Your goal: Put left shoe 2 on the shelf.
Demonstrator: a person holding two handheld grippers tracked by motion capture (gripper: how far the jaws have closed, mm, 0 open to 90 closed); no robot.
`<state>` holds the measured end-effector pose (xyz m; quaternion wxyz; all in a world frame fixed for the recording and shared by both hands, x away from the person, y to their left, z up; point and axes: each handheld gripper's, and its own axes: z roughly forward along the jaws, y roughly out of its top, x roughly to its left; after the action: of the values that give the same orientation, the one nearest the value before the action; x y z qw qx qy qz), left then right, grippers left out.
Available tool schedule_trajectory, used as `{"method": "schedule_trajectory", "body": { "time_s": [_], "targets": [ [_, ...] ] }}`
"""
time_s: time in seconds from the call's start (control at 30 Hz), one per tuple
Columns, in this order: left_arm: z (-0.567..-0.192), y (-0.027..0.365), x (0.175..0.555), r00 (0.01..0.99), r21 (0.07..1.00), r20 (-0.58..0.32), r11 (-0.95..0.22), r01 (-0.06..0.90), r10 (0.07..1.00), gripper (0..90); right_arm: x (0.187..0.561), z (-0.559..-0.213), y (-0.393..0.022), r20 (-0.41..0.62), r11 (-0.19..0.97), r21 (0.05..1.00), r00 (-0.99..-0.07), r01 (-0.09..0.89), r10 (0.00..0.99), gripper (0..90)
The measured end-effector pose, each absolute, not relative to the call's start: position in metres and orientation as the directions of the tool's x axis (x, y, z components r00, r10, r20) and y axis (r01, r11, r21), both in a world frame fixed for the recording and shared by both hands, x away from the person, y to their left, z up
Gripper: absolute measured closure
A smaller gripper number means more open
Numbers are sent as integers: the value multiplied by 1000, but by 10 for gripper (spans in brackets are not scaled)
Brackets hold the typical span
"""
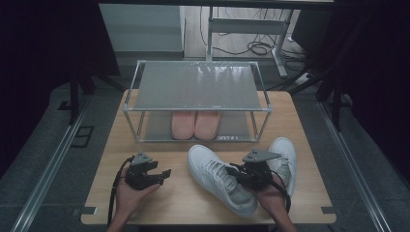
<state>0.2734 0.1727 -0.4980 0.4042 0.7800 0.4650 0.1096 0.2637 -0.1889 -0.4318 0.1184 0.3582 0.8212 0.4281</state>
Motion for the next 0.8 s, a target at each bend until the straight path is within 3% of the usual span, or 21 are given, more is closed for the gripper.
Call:
{"method": "schedule_trajectory", "body": {
  "time_s": [0.8],
  "targets": [
    [-497,174,273,542,734,-205,-238,636,815,346,260,-397,-199,143,283,862,-737,421,661,809]
  ]
}}
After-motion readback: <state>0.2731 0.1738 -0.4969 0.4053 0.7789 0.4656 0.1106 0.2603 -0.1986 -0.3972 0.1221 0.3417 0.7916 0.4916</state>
